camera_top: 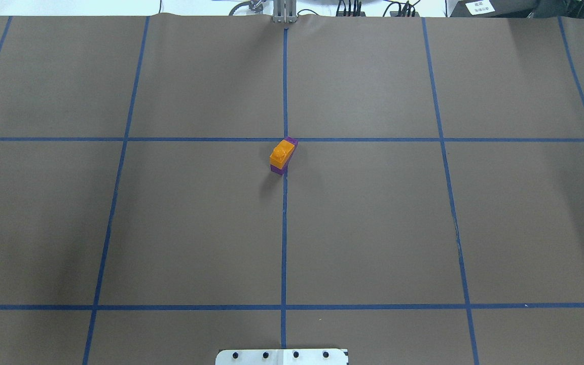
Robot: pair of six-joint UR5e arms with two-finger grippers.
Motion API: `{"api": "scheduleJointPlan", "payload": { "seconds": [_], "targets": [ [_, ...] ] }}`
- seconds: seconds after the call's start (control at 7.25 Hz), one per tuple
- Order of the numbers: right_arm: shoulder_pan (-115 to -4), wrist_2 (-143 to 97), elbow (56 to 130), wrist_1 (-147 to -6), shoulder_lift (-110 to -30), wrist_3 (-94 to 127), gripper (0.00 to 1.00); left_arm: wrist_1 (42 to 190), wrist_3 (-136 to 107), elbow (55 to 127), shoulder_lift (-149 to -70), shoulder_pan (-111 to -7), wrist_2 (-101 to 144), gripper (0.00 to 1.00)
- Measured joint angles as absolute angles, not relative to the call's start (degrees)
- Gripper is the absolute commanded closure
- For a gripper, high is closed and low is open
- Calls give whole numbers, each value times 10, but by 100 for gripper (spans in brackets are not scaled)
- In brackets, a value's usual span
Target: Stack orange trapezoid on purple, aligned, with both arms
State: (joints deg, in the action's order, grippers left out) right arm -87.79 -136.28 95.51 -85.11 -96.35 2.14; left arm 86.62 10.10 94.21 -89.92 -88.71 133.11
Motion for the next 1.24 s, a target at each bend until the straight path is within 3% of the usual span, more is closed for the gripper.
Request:
{"api": "scheduleJointPlan", "payload": {
  "seconds": [1.24],
  "targets": [
    [-914, -1365, 994, -930, -968, 11, 0, 867, 101, 942, -901, -887, 1328, 0]
  ]
}}
